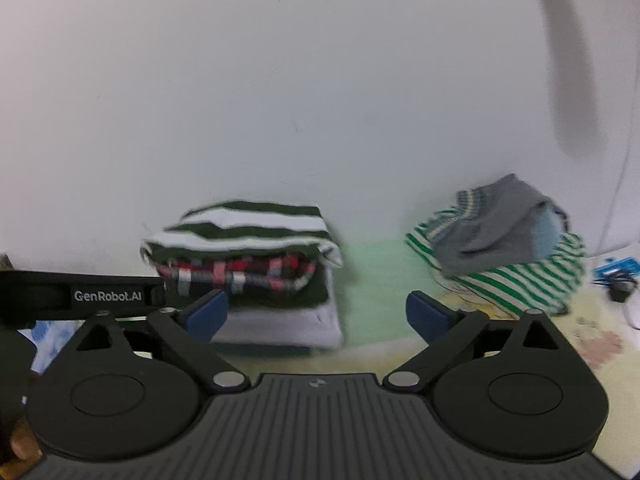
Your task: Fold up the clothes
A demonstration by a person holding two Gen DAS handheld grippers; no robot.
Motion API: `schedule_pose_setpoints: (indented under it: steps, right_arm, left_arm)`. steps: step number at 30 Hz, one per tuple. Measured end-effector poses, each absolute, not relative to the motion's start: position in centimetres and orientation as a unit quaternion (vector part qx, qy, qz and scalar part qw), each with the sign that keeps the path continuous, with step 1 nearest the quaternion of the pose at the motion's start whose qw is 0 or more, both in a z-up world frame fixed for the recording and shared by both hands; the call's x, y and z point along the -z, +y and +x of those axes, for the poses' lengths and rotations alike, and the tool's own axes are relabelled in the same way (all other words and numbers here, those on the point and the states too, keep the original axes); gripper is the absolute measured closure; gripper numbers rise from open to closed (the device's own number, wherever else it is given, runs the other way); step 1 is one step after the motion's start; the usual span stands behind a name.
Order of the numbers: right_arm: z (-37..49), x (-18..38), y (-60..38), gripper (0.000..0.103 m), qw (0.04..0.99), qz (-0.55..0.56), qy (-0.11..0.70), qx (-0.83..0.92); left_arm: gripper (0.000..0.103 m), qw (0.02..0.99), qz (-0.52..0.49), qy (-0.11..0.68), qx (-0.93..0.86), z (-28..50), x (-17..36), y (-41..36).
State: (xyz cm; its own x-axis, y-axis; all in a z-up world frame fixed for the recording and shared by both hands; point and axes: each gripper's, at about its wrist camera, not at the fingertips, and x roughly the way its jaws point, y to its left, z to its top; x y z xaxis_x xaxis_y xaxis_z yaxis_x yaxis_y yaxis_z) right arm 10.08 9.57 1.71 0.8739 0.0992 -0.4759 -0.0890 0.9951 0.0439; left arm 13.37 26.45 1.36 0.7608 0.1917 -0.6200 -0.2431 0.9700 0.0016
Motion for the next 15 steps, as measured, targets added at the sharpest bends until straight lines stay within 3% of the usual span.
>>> schedule_pose_setpoints:
  steps: [15]
  right_arm:
    - [3.0, -1.0, 7.5, 0.006, 0.963, 0.023, 0.269, -0.017]
  left_arm:
    - [0.000, 0.923, -0.053, 0.354, -0.140, 4.5, 0.4, 24.2]
